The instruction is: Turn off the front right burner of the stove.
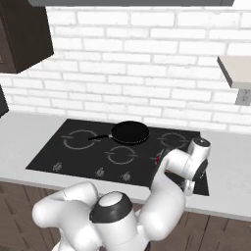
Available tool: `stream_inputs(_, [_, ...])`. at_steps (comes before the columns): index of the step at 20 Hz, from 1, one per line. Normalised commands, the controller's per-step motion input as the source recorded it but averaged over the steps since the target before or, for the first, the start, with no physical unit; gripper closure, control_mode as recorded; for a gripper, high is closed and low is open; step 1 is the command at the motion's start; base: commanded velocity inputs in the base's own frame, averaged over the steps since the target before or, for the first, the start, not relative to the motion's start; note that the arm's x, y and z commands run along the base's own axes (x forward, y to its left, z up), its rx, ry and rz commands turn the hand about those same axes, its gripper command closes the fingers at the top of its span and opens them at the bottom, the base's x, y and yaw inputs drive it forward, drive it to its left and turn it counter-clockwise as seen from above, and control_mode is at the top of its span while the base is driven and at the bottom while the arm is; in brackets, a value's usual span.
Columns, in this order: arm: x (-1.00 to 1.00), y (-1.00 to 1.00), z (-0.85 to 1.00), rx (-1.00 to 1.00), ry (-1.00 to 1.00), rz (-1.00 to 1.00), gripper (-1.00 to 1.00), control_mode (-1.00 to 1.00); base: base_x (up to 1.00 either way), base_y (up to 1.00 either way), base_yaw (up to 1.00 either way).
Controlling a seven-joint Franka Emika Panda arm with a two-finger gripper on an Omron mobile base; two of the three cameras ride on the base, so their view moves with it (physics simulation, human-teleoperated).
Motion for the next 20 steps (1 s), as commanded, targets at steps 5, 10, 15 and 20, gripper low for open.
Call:
stream_inputs(5, [0.04, -0.01, 0.0, 0.0, 0.01, 0.0, -1.0, -1.0, 0.0, 0.0, 0.0])
stream_inputs(10, [0.07, 0.26, -0.01, -0.05, 0.04, 0.0, -1.0, -1.0, 0.0, 0.0, 0.0])
stream_inputs(15, [-0.02, 0.15, -0.12, -0.04, 0.04, 0.01, -1.0, -1.0, 0.0, 0.0, 0.0])
stream_inputs(20, [-0.29, 0.0, -0.2, 0.0, 0.01, 0.0, -1.0, -1.0, 0.0, 0.0, 0.0])
